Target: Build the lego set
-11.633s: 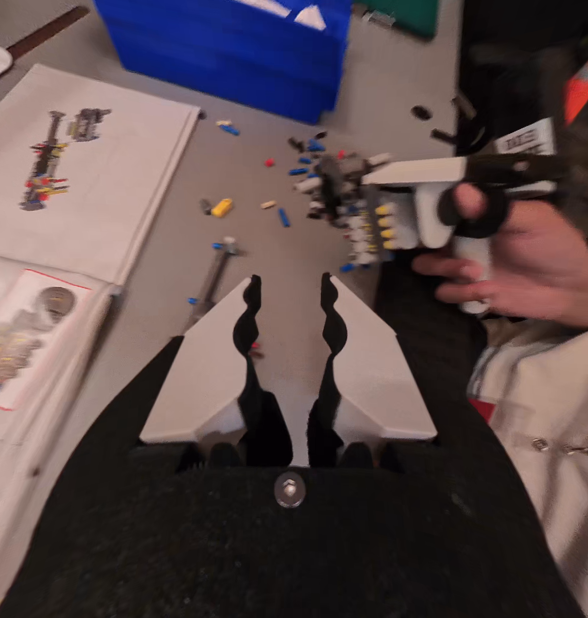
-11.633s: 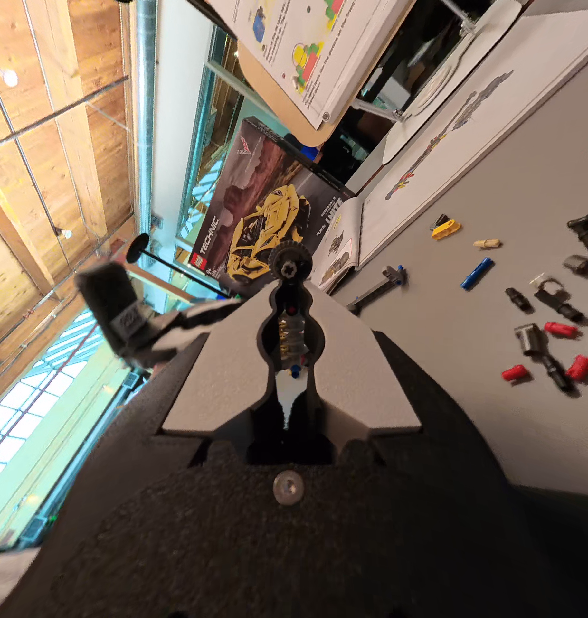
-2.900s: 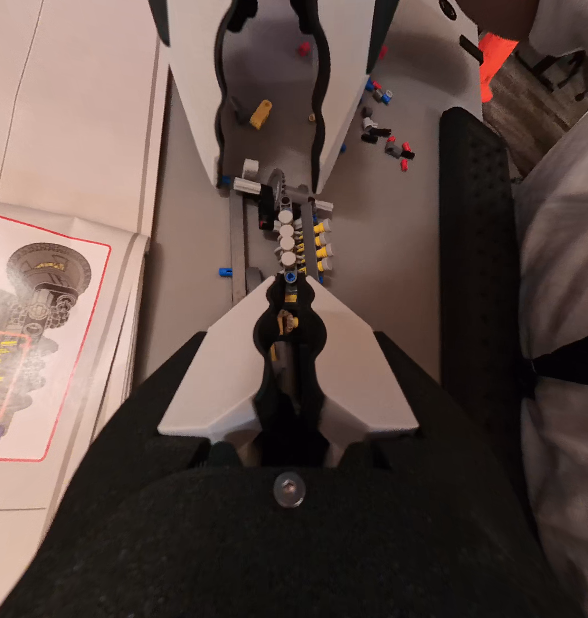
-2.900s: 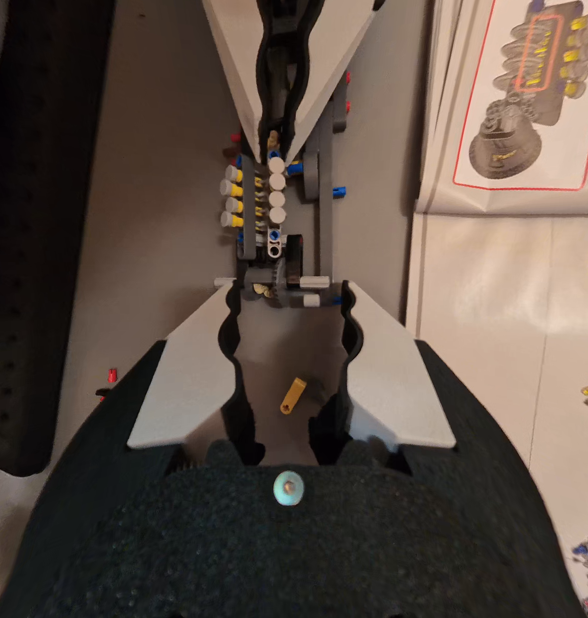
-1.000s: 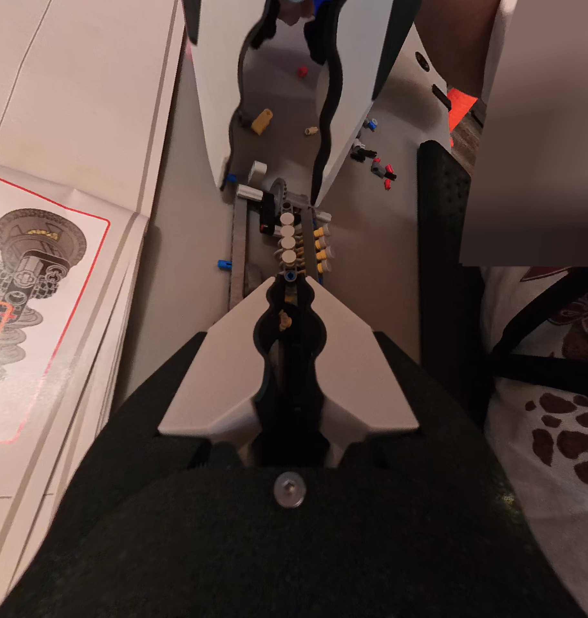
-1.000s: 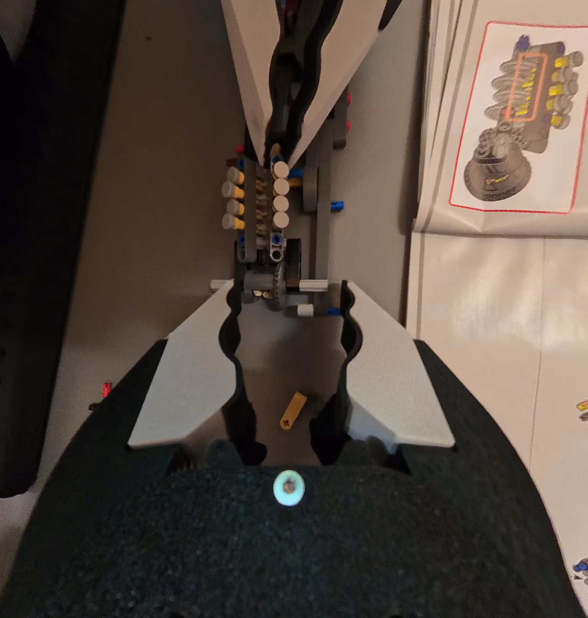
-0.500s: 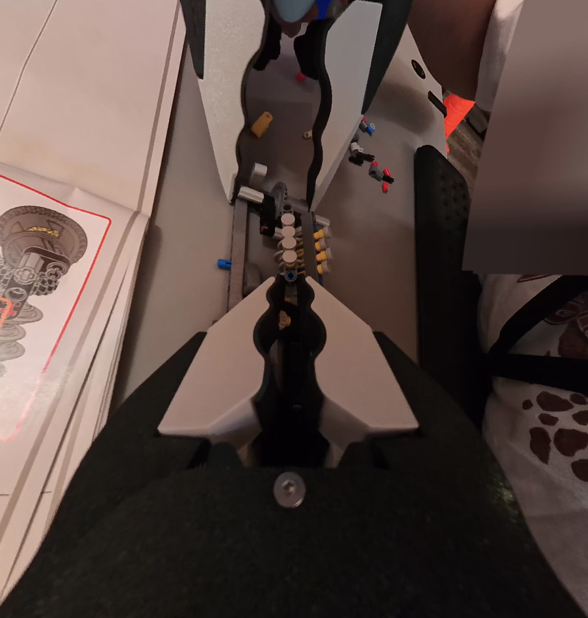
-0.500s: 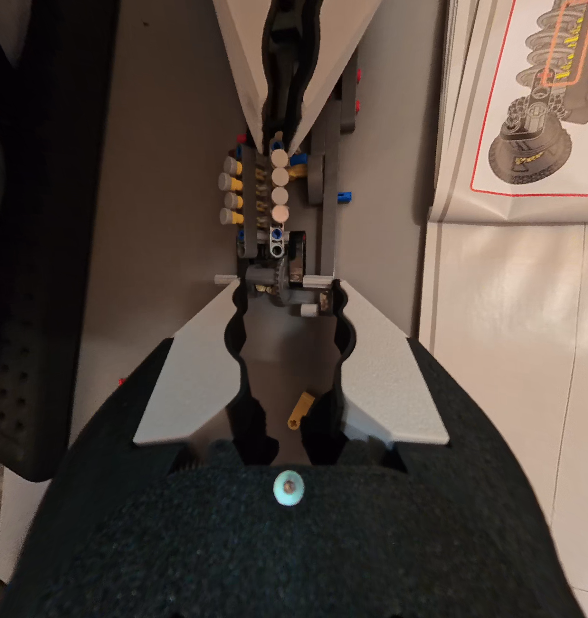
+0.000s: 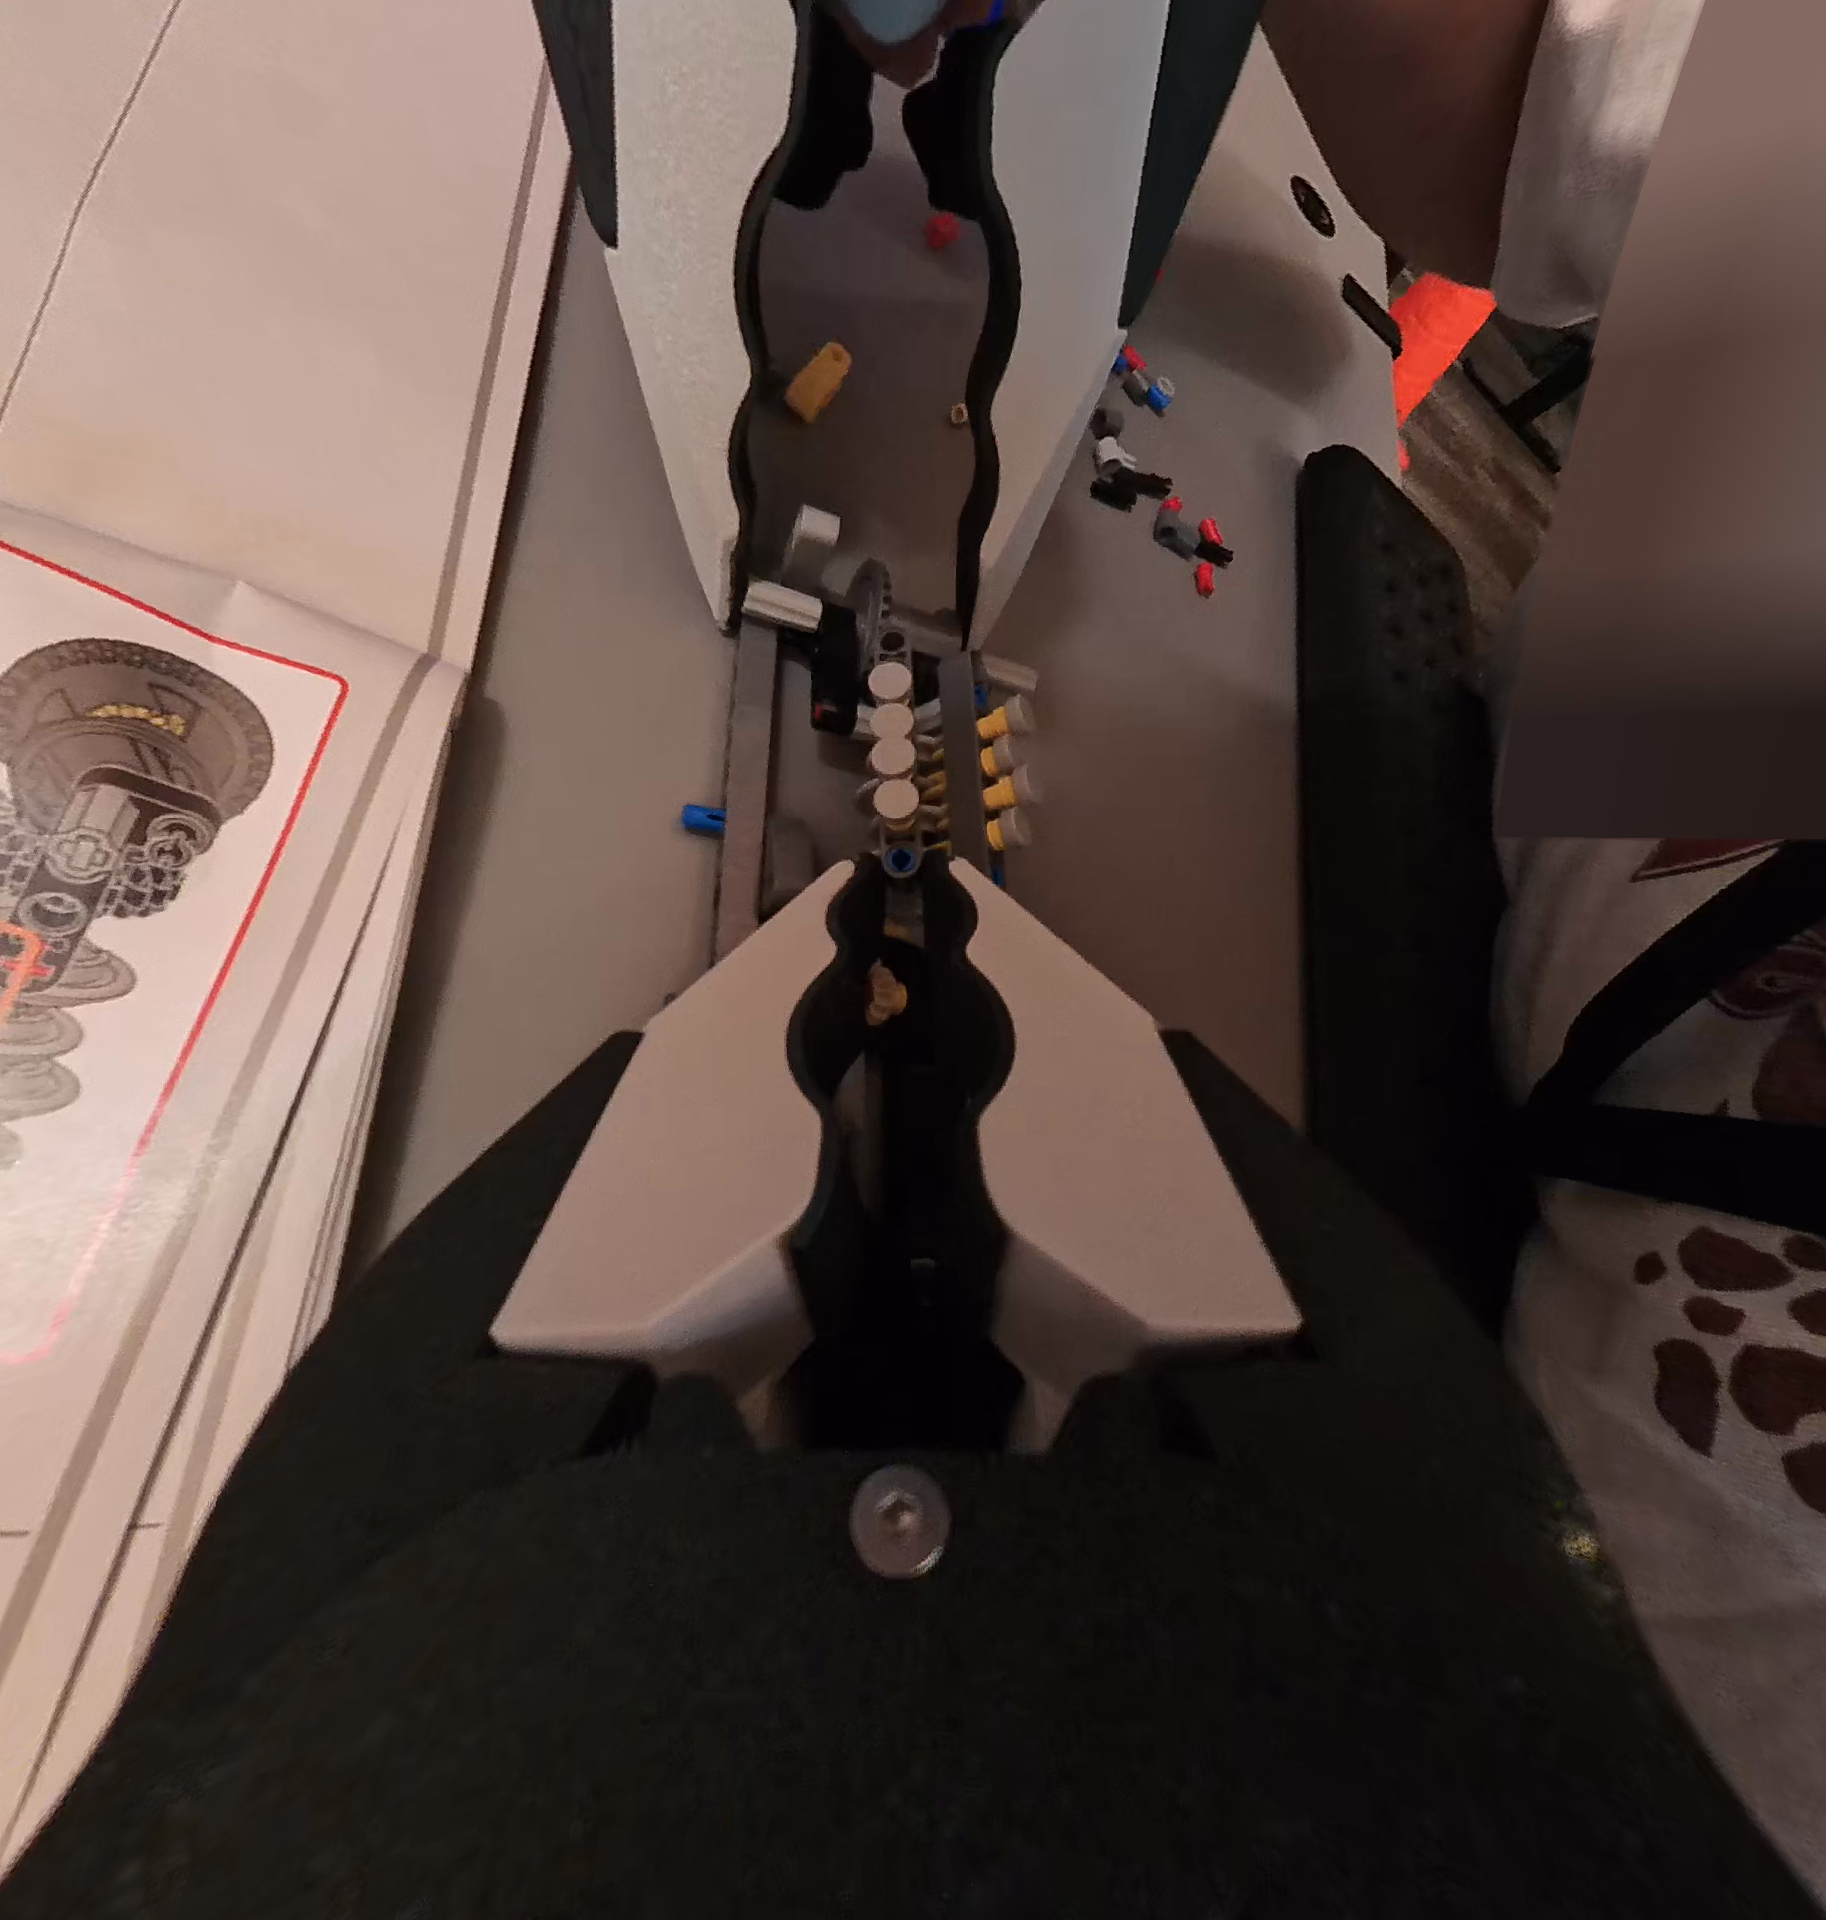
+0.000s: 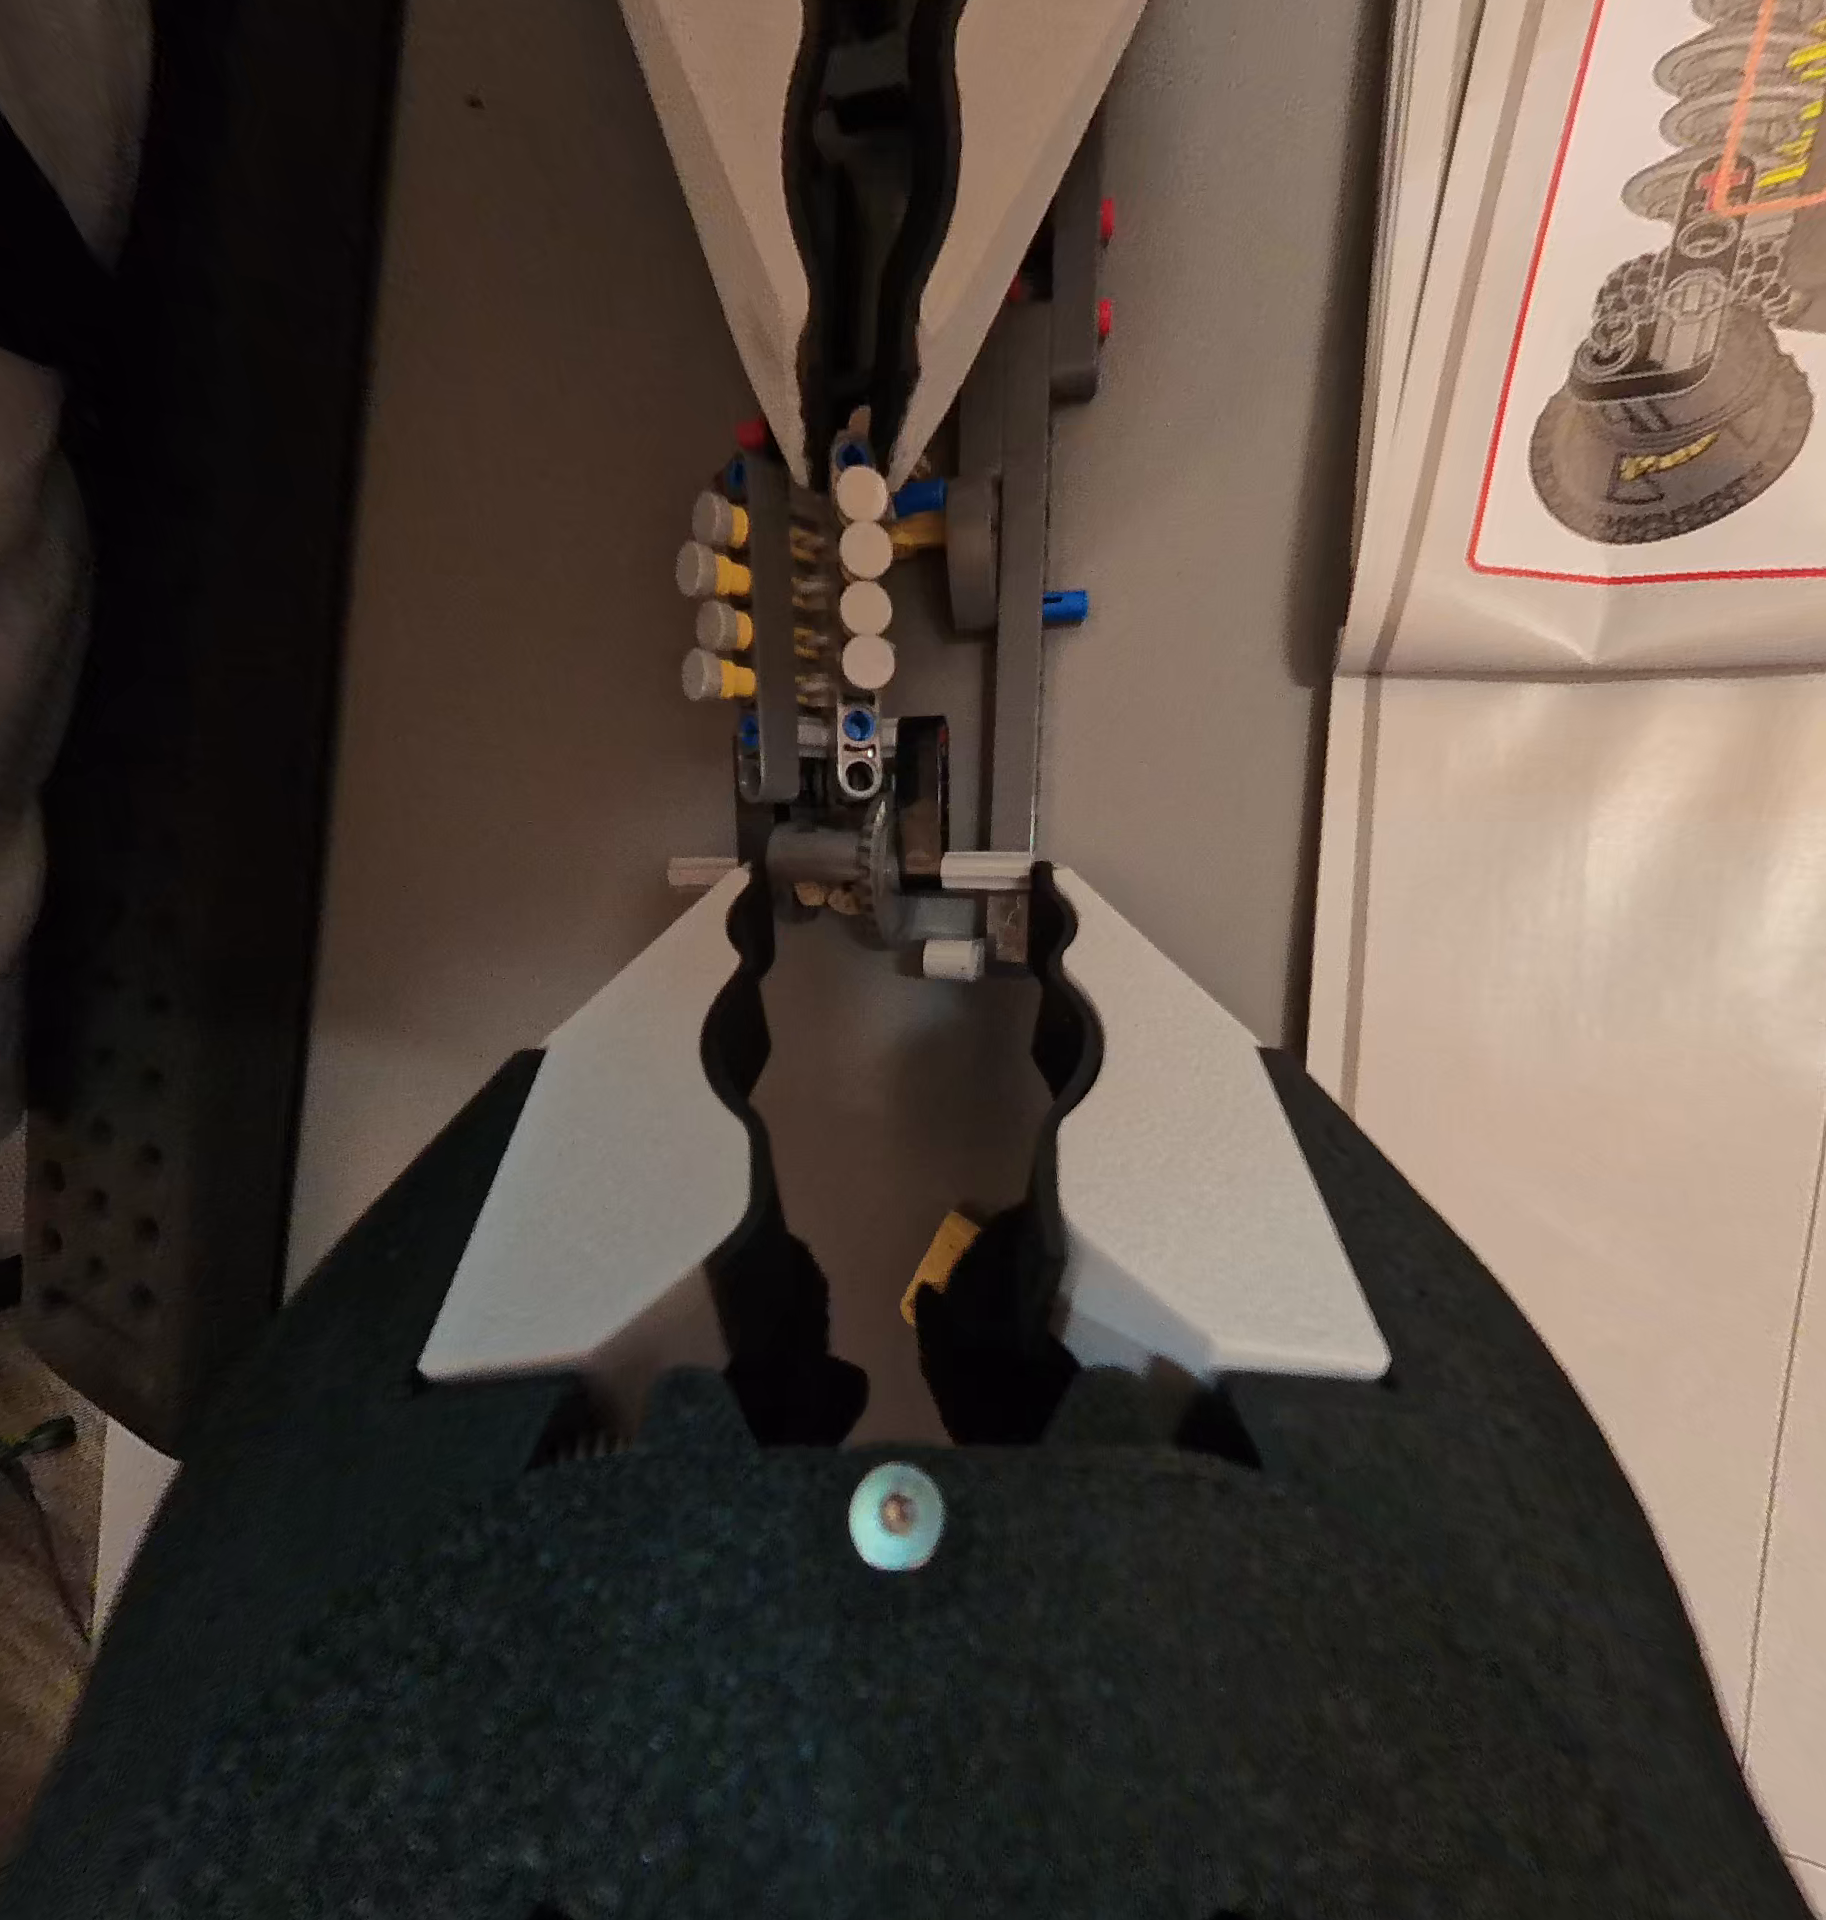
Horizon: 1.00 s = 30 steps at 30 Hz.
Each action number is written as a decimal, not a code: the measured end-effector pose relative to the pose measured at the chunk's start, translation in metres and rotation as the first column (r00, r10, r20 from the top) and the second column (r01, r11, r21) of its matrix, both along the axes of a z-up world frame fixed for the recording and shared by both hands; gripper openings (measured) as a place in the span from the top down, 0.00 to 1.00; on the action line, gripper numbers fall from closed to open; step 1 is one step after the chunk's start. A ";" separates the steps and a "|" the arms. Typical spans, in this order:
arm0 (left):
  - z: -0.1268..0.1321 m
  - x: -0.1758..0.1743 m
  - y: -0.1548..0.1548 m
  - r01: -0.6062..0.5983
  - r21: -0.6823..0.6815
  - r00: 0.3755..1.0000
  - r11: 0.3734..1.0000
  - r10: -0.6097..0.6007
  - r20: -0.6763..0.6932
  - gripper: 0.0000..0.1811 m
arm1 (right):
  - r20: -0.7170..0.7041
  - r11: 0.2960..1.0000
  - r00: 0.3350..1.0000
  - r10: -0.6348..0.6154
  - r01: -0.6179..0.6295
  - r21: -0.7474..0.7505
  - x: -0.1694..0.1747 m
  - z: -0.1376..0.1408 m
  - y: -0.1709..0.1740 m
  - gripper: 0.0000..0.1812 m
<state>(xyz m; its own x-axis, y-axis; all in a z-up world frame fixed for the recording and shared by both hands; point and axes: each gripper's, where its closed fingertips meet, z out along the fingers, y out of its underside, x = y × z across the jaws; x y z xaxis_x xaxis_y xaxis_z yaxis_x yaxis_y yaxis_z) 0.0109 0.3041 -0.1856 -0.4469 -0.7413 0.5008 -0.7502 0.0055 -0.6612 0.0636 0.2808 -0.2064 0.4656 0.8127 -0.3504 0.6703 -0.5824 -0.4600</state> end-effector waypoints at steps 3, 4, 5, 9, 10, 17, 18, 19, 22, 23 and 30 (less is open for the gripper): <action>0.000 0.000 -0.001 0.002 0.008 1.000 1.000 -0.002 0.007 0.97 | 0.027 1.000 1.000 0.010 -0.011 0.022 0.000 -0.001 -0.001 0.73; 0.000 0.000 -0.001 0.005 0.022 1.000 1.000 -0.006 0.012 0.97 | 0.051 1.000 0.999 0.009 -0.011 0.027 0.000 -0.001 -0.001 0.73; -0.001 -0.001 -0.001 0.010 0.041 1.000 0.999 -0.011 0.022 0.97 | 0.078 0.999 0.997 0.008 -0.010 0.033 -0.001 -0.001 -0.001 0.72; -0.004 -0.001 -0.002 0.025 0.133 0.998 0.991 -0.032 0.046 0.97 | 0.133 0.999 0.991 0.010 -0.014 0.034 0.000 -0.002 -0.002 0.72; -0.004 -0.001 -0.002 0.023 0.146 0.998 0.989 -0.031 0.050 0.97 | 0.125 1.000 0.992 0.001 -0.004 0.017 0.000 -0.002 -0.002 0.73; 0.001 0.000 0.004 -0.021 0.118 0.997 0.993 0.012 0.077 0.95 | 0.103 1.000 0.994 0.022 -0.020 -0.016 -0.001 -0.001 0.000 0.73; 0.005 0.001 0.007 -0.045 0.108 0.995 0.993 0.035 0.091 0.92 | 0.103 1.000 0.994 0.023 -0.022 -0.014 -0.001 -0.001 0.000 0.73; 0.010 0.003 0.009 -0.060 0.084 0.993 0.995 0.051 0.103 0.87 | 0.103 1.000 0.994 0.021 -0.020 -0.017 -0.001 -0.001 0.000 0.73; 0.017 0.001 0.011 -0.049 0.072 0.993 0.996 0.040 0.114 0.74 | 0.097 1.000 0.995 0.008 -0.006 -0.025 -0.002 -0.001 0.000 0.73; 0.013 -0.001 0.011 -0.038 0.117 0.993 0.992 0.024 0.118 0.74 | 0.099 1.000 0.995 0.010 -0.008 -0.021 -0.002 -0.001 0.000 0.73; -0.005 -0.007 -0.002 0.039 0.292 0.991 0.956 -0.074 0.110 0.72 | 0.090 1.000 0.996 -0.002 0.005 -0.029 -0.003 -0.001 0.001 0.73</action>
